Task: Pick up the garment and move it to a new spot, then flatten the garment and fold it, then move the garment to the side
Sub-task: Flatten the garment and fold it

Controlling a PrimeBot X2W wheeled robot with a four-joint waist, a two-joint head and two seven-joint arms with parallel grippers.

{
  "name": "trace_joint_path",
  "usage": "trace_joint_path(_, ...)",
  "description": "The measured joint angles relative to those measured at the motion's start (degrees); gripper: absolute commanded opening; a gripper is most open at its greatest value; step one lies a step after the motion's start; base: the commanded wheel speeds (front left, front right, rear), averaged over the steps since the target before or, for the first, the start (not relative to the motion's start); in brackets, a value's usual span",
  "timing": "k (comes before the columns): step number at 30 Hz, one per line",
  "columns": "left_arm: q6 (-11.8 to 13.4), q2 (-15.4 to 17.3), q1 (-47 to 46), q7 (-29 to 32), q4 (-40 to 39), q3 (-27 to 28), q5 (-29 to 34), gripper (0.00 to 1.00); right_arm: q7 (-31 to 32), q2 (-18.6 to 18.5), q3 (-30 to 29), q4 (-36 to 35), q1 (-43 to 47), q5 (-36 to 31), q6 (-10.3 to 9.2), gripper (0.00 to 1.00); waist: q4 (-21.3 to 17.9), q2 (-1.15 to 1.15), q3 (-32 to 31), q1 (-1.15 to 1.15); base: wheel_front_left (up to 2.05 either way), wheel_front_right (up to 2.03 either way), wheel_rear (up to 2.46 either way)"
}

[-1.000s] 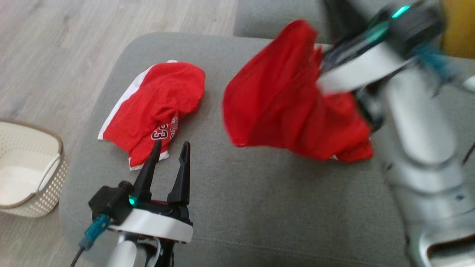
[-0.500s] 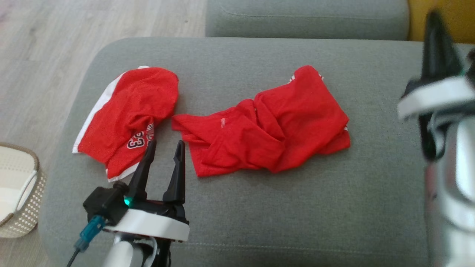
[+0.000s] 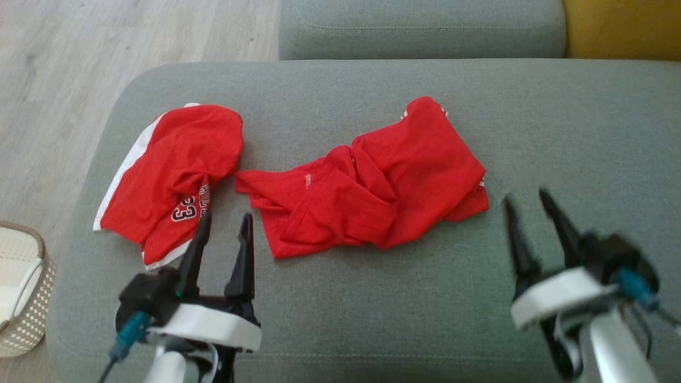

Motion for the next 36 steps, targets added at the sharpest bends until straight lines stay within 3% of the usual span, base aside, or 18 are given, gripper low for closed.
trace_joint_path(4,1.0,0.0,1.2,0.0,1.8,-0.2,0.2,1.0,-0.7,0.2,1.0,0.5,4.2,0.9,0.0,1.0,0.0,0.0,-0.2,0.0,0.0,0.0,0.0)
trace_joint_path(14,0.8,0.0,1.1,0.0,1.2,-0.5,0.2,1.0,-1.7,0.2,1.5,0.0,3.8,1.0,0.0,1.0,0.7,0.0,0.3,0.0,0.0,0.0,0.0)
trace_joint_path(22,0.4,0.0,0.2,0.0,0.8,-2.0,0.1,1.0,0.6,0.2,11.2,0.8,-2.2,2.4,0.0,1.0,3.4,0.0,2.3,0.0,0.0,0.0,0.0)
trace_joint_path(29,0.5,0.0,-1.4,0.0,0.8,-4.0,-0.9,1.0,5.9,0.1,17.1,10.0,-12.0,3.6,0.0,1.0,7.4,0.0,4.5,0.0,0.0,0.0,0.0)
trace_joint_path(36,1.1,0.0,-2.7,0.0,1.0,-6.0,-2.0,1.0,6.7,-1.0,16.6,22.0,-20.3,3.4,0.0,1.0,12.8,0.0,6.9,0.0,0.0,0.0,0.0)
